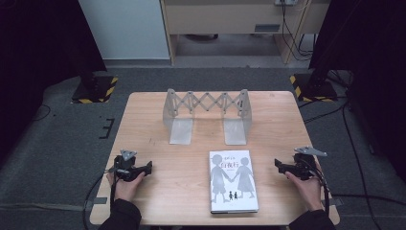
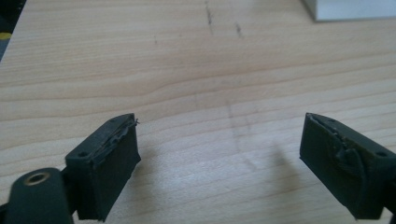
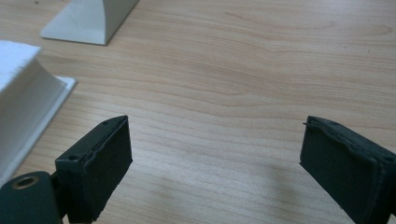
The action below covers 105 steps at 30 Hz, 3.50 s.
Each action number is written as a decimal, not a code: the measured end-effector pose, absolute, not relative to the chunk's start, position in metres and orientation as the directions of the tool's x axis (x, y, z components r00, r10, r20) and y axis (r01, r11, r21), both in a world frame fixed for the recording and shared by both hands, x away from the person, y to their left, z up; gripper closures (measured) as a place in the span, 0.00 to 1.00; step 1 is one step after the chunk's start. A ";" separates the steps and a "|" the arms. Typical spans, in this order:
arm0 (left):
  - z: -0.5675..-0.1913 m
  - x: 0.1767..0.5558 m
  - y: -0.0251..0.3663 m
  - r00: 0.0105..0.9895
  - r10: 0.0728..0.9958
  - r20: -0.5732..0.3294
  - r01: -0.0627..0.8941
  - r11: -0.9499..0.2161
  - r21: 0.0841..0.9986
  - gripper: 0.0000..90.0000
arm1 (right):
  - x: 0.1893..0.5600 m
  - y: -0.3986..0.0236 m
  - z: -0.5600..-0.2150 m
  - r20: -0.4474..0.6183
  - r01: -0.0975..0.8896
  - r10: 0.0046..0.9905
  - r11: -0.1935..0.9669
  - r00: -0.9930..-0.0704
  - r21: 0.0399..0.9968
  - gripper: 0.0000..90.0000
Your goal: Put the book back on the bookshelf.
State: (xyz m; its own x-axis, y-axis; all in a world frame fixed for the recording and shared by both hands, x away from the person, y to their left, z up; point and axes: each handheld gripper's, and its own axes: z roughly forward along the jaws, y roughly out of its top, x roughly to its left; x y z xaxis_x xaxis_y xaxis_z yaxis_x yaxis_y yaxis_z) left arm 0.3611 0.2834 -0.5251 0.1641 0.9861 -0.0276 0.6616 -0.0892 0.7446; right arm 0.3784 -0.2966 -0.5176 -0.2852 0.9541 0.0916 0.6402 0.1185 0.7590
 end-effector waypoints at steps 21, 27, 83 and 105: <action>-0.510 0.343 0.243 0.296 0.953 -0.060 0.587 -0.132 0.799 0.16 | 0.361 -0.283 -0.501 0.112 0.615 0.929 0.139 -0.352 0.776 0.13; -0.507 0.340 0.235 0.322 0.943 -0.089 0.582 -0.122 0.804 0.16 | 0.357 -0.275 -0.498 0.116 0.599 0.921 0.143 -0.373 0.788 0.13; -0.505 0.322 0.112 0.568 0.811 -0.138 0.521 -0.224 0.824 0.24 | 0.337 -0.206 -0.511 0.254 0.618 0.794 0.184 -0.552 0.765 0.27; -0.514 0.322 0.080 0.623 0.771 -0.131 0.513 -0.277 0.812 0.27 | 0.341 -0.202 -0.523 0.320 0.615 0.753 0.140 -0.575 0.776 0.31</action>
State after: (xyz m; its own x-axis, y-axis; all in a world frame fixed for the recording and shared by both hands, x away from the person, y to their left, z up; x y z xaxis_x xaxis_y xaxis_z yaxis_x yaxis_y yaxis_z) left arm 0.3218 0.0798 -0.5144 0.6233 0.7710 -0.1309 0.5134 -0.2771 0.8122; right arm 0.3409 -0.2021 -0.5230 -0.5754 0.7526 0.3202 0.6147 0.1396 0.7763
